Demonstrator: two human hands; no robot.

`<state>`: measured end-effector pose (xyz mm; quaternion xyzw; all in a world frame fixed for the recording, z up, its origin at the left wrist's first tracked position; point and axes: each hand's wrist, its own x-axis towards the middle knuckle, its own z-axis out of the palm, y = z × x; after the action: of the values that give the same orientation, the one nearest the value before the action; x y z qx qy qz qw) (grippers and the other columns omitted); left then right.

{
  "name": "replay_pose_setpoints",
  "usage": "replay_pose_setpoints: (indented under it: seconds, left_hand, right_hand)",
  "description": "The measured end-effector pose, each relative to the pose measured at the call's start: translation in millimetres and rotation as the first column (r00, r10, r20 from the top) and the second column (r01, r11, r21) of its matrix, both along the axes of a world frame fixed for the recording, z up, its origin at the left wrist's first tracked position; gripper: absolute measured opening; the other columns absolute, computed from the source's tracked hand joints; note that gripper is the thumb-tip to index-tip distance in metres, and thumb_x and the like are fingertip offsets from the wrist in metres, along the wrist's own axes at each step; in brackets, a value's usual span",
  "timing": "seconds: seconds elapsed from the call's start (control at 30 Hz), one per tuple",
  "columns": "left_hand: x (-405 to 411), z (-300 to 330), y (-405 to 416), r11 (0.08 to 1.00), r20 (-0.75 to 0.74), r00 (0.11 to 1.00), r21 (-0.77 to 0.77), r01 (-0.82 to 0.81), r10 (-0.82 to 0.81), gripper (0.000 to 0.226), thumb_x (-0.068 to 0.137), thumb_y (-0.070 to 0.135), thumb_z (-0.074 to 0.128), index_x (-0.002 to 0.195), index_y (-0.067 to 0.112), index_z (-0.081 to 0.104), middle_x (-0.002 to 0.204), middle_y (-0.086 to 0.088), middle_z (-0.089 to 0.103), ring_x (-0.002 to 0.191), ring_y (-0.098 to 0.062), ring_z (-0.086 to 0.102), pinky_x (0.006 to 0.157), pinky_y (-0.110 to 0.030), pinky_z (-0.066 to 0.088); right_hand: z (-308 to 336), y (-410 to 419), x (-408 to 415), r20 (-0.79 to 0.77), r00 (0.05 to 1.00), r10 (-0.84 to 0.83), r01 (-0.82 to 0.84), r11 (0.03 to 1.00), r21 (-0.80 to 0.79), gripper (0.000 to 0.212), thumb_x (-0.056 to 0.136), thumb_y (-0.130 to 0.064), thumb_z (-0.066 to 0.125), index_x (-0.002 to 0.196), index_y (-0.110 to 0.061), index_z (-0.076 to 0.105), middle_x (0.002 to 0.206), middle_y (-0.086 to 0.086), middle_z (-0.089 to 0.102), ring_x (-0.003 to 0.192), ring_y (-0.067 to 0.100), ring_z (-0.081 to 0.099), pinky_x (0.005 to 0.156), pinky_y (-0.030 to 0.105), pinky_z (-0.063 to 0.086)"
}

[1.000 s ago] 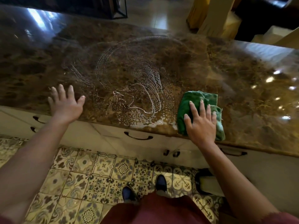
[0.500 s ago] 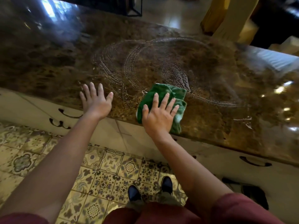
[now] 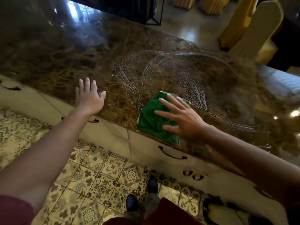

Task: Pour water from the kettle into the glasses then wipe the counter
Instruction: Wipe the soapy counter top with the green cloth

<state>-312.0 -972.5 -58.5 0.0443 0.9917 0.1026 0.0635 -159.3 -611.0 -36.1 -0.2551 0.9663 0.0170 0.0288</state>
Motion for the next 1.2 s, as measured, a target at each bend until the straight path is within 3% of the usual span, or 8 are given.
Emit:
replay_pose_setpoints:
  seconds: [0.07, 0.17, 0.43, 0.53, 0.83, 0.93, 1.03, 1.2]
  left_hand:
    - [-3, -9, -1, 1.0, -0.012, 1.0, -0.014, -0.02, 0.02, 0.072, 0.105, 0.055, 0.018, 0.162, 0.011, 0.007, 0.17, -0.012, -0.003, 0.156, -0.029, -0.01, 0.126, -0.048, -0.005]
    - [-3, -15, 2, 0.999, -0.037, 0.999, -0.038, -0.023, 0.022, 0.071, 0.105, 0.055, 0.013, 0.161, 0.012, 0.003, 0.17, -0.011, -0.005, 0.156, -0.028, -0.012, 0.125, -0.046, -0.007]
    - [-7, -17, 5, 0.996, -0.059, 0.994, 0.009, -0.092, 0.092, 0.068, 0.106, 0.052, 0.014, 0.162, 0.013, 0.008, 0.171, -0.006, -0.002, 0.157, -0.022, -0.01, 0.126, -0.043, -0.006]
    - [-7, -15, 3, 0.986, -0.056, 0.99, 0.105, -0.126, 0.132, 0.065, 0.108, 0.049, 0.016, 0.161, 0.012, 0.015, 0.171, -0.005, 0.004, 0.157, -0.019, -0.006, 0.126, -0.04, -0.005]
    - [-9, -16, 3, 0.994, -0.081, 0.991, 0.034, -0.103, 0.105, 0.064, 0.108, 0.046, 0.017, 0.161, 0.01, 0.015, 0.17, -0.006, 0.006, 0.157, -0.022, -0.003, 0.127, -0.044, 0.001]
    - [-14, -11, -4, 0.975, -0.158, 0.975, 0.181, -0.127, 0.157, 0.053, 0.108, 0.037, 0.027, 0.15, 0.01, 0.044, 0.162, -0.008, 0.035, 0.152, -0.026, 0.023, 0.123, -0.046, 0.018]
    - [-20, -5, -2, 0.962, -0.29, 0.932, 0.225, -0.153, 0.216, 0.044, 0.104, 0.035, 0.039, 0.131, 0.01, 0.062, 0.143, -0.01, 0.058, 0.135, -0.029, 0.046, 0.111, -0.049, 0.035]
    - [-35, -5, 22, 0.968, -0.259, 0.938, 0.16, -0.196, 0.232, 0.05, 0.099, 0.027, 0.05, 0.143, 0.004, 0.047, 0.152, -0.017, 0.044, 0.148, -0.034, 0.031, 0.12, -0.052, 0.029]
  right_hand:
    - [-13, -13, -11, -0.019, 0.987, 0.16, -0.161, 0.987, -0.009, 0.058, 0.107, -0.054, 0.036, 0.163, -0.042, 0.023, 0.176, 0.002, 0.004, 0.162, 0.03, -0.008, 0.129, 0.058, 0.004]
    - [-24, -50, -30, 0.012, 0.981, 0.194, -0.192, 0.978, -0.075, 0.06, 0.108, -0.051, 0.031, 0.165, -0.039, 0.019, 0.176, 0.003, 0.001, 0.161, 0.029, -0.011, 0.13, 0.056, -0.002]
    - [-31, -153, -114, 0.033, 0.981, -0.193, 0.195, 0.959, -0.204, 0.063, 0.108, -0.056, 0.02, 0.165, -0.031, 0.021, 0.175, 0.012, 0.005, 0.161, 0.035, -0.007, 0.128, 0.06, -0.001]
    - [-33, -171, -147, 0.043, 0.969, -0.245, 0.248, 0.946, -0.209, 0.064, 0.107, -0.055, 0.019, 0.166, -0.029, 0.019, 0.175, 0.014, 0.004, 0.161, 0.037, -0.007, 0.128, 0.06, -0.003]
    - [-15, -211, -231, 0.177, 0.887, -0.426, 0.455, 0.871, -0.184, 0.069, 0.107, -0.051, 0.024, 0.167, -0.021, 0.01, 0.174, 0.02, -0.002, 0.159, 0.043, -0.009, 0.126, 0.062, -0.003]
    - [1, -187, -234, -0.052, 0.982, -0.183, 0.158, 0.936, -0.316, 0.062, 0.104, -0.038, 0.042, 0.163, -0.02, 0.03, 0.172, 0.015, 0.022, 0.161, 0.037, 0.008, 0.129, 0.055, 0.01]
    - [0, -149, -252, -0.269, 0.925, 0.267, -0.321, 0.93, -0.178, 0.048, 0.101, -0.034, 0.051, 0.149, -0.028, 0.055, 0.166, 0.004, 0.04, 0.16, 0.032, 0.018, 0.128, 0.057, 0.016]
    - [-24, -148, -283, -0.052, 0.955, 0.291, -0.294, 0.951, -0.096, 0.05, 0.11, -0.045, 0.026, 0.159, -0.042, 0.035, 0.173, -0.001, 0.02, 0.162, 0.027, 0.005, 0.13, 0.052, 0.006]
